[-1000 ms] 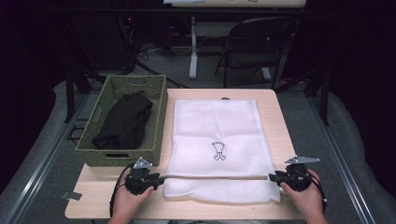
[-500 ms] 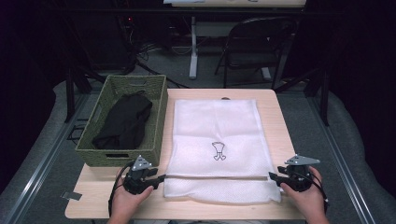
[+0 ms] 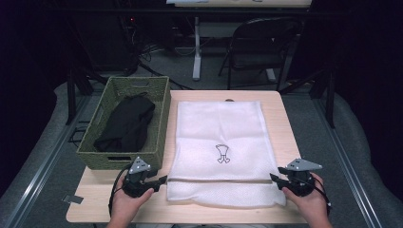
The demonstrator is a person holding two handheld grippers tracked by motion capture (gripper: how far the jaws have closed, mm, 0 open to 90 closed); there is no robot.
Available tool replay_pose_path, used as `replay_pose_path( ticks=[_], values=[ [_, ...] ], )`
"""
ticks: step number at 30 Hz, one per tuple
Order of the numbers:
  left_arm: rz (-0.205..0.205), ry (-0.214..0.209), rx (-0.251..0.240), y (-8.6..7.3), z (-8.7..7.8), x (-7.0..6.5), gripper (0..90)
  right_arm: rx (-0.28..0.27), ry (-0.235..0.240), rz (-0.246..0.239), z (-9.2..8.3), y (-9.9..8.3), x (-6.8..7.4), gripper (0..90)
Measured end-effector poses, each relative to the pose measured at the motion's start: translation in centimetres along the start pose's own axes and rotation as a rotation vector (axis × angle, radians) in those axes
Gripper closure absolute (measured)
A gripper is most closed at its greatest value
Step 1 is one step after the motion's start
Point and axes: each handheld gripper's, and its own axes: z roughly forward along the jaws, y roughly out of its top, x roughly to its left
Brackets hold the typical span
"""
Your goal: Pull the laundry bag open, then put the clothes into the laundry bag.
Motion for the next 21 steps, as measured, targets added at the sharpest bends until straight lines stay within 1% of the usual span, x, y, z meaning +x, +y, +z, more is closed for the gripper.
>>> replay_pose_path(
  ticks=[3,5,9,12,14,16,19,21],
  values=[
    [-0.008,-0.001,-0.005,0.1,-0.3,0.0,51.8,-0.01,0.003,-0.013,-0.1,0.2,0.5,54.7],
    [-0.015,-0.005,-0.005,0.1,-0.4,0.0,53.8,-0.011,0.008,-0.025,0.0,0.3,0.8,53.0],
    [-0.008,0.002,-0.003,0.2,-0.5,0.0,54.2,0.001,0.039,-0.026,0.4,0.4,1.3,51.9],
    [-0.005,0.004,0.0,0.1,-0.7,0.0,54.3,0.001,0.049,-0.03,0.7,0.5,1.5,50.0],
    [-0.009,0.011,0.001,0.1,-0.8,0.0,54.4,0.004,0.06,-0.044,0.9,0.7,1.6,50.0],
    [-0.006,0.013,0.002,0.2,-0.9,0.1,54.5,0.006,0.055,-0.069,1.1,0.8,1.8,50.0],
    [-0.009,0.019,0.004,0.2,-1.1,0.0,54.4,0.023,0.072,-0.086,1.5,1.1,2.1,50.3],
    [-0.003,0.02,0.005,0.3,-1.2,-0.1,54.1,0.031,0.079,-0.09,1.7,1.3,2.4,50.4]
  ],
)
